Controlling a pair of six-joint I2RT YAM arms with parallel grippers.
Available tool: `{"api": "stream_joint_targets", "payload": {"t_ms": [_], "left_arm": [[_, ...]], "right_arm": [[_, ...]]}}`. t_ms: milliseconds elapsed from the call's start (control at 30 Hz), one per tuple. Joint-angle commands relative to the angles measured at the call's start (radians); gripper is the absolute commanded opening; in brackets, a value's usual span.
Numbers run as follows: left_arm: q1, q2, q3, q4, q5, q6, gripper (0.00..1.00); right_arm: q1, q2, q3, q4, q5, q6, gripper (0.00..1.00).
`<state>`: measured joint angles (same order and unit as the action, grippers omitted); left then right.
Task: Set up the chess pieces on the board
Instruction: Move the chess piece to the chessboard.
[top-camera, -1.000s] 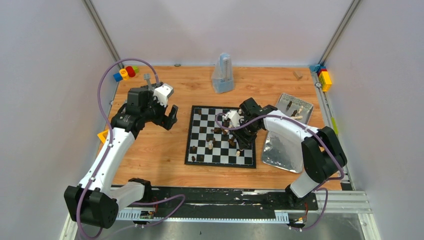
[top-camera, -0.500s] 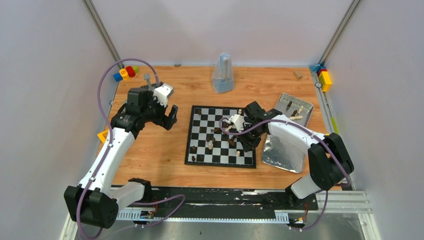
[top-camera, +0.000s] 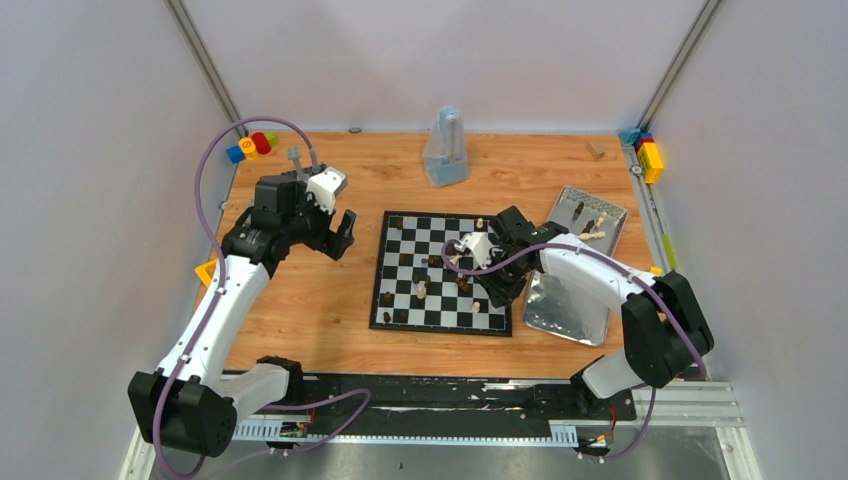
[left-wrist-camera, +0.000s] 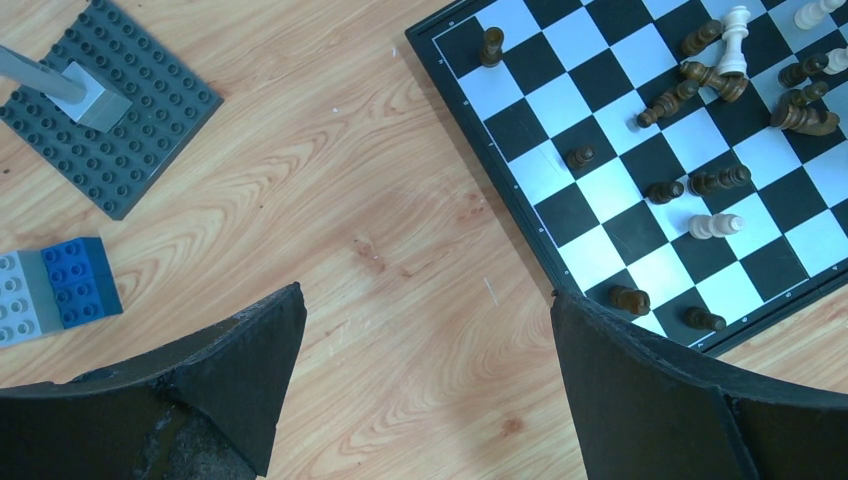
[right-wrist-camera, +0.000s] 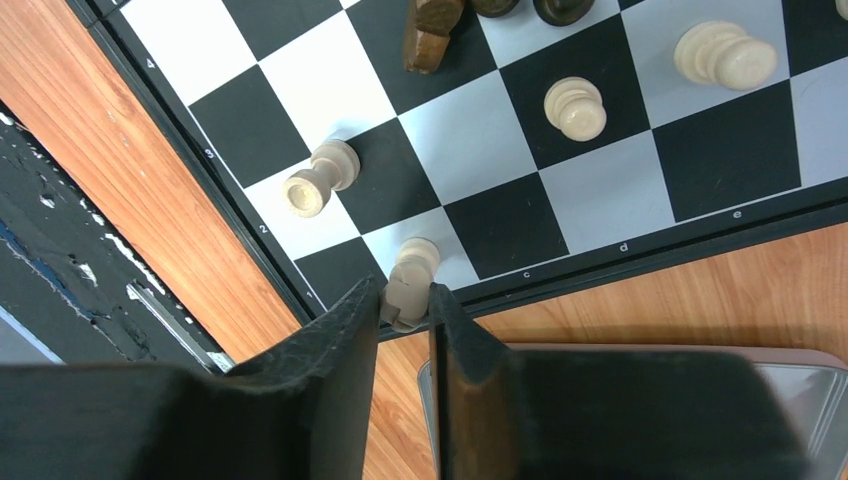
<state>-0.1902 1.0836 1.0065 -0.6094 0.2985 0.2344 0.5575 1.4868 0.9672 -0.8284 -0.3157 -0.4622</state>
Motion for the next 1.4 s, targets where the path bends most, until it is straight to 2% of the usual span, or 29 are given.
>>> {"api": "stream_joint_targets", "payload": {"t_ms": [0, 67, 200, 400, 700, 867, 1167, 1367], "left_arm": [[-0.002, -0.026, -0.005, 0.024, -0.007, 0.018, 1.00], [-0.002, -0.027, -0.005, 0.023, -0.007, 0.019, 1.00], [-0.002, -0.030, -0.005, 0.023, -0.012, 0.020, 1.00], [-0.002, -0.031, -0.005, 0.022, -0.014, 0.020, 1.00], [-0.002, -0.032, -0.005, 0.019, -0.019, 0.023, 1.00], [-0.002, -0.031, -0.006, 0.019, -0.021, 0.023, 1.00], [-0.002, -0.030, -0.011, 0.023, -0.024, 0.026, 1.00], [-0.002, -0.018, -0.011, 0.025, -0.030, 0.027, 1.00]], "right_arm": [[-0.005, -0.028, 0.010, -0.012, 0.019, -0.005, 0.35], [-0.004, -0.037, 0.031, -0.013, 0.006, -0.001, 0.52], [0.007, -0.039, 0.075, -0.016, -0.022, -0.004, 0.62], [0.052, -0.001, 0.113, -0.010, -0.040, -0.023, 0.64], [0.129, 0.087, 0.128, 0.007, -0.046, -0.039, 0.60], [0.142, 0.122, 0.130, 0.024, -0.052, -0.041, 0.54], [0.150, 0.132, 0.128, 0.036, -0.075, -0.035, 0.27], [0.151, 0.048, 0.072, 0.036, -0.080, -0.043, 0.11]]}}
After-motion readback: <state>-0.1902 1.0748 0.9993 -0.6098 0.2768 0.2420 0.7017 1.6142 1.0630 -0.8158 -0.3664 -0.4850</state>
